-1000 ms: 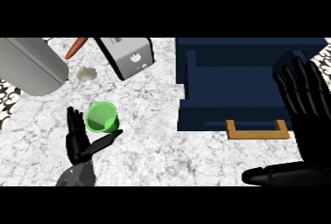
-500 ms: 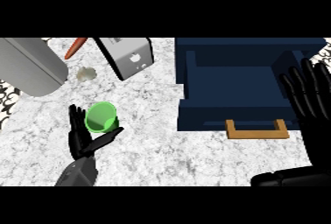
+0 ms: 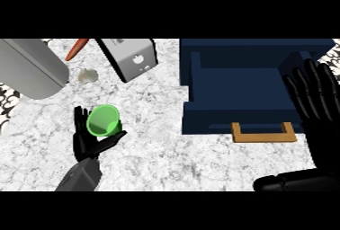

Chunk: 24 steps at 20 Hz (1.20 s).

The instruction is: Pick up the cup, place it into the drawer and close the drawer

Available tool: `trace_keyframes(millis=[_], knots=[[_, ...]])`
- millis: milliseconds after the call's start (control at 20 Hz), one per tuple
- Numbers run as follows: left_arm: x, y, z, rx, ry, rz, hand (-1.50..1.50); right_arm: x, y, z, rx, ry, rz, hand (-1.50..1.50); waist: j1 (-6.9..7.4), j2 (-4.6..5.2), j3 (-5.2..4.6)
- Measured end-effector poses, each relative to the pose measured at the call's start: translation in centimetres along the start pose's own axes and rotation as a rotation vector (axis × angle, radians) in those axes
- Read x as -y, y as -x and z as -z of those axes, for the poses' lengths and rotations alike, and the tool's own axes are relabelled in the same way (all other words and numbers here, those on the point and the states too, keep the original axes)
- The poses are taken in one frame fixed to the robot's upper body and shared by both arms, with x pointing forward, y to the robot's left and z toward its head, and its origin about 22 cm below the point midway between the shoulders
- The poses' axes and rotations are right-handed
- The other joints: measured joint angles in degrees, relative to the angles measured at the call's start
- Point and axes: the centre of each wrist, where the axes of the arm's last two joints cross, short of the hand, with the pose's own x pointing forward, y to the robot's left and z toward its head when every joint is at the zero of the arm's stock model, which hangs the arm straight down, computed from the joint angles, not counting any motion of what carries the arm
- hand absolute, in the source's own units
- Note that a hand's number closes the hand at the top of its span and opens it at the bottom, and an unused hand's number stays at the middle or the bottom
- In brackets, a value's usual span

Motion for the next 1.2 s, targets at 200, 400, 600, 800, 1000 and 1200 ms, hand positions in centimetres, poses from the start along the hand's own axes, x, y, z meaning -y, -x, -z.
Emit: trace_keyframes(millis=[200,400,600,800,1000,1200], knots=[[0.2,0.1,0.2,0.008,0.031,-0.049,1.5,-0.2,0.0,-0.2,-0.007,0.0,-0.002,-1.5,-0.13,0.02,-0.02],[0.2,0.0,0.5,0.024,0.069,-0.093,1.5,-0.1,0.2,0.0,-0.005,0.002,-0.002,-1.5,-0.03,0.03,0.0],[1.3,0.0,0.8,0.064,0.088,-0.098,1.5,-0.1,0.2,0.4,-0.001,0.008,-0.011,-1.5,-0.03,0.02,0.0],[0.7,-0.3,1.1,0.083,0.12,-0.076,1.5,0.0,-0.2,0.7,0.004,0.01,-0.01,-1.5,0.02,0.0,0.0],[-1.6,-0.6,0.9,0.072,0.217,-0.058,1.5,0.0,-0.3,0.3,0.004,0.009,-0.013,-1.5,0.27,-0.12,0.03],[-2.7,-1.3,1.4,0.087,0.264,-0.046,1.5,0.1,-0.5,-0.1,0.002,0.008,-0.011,-1.5,0.27,-0.13,0.03]])
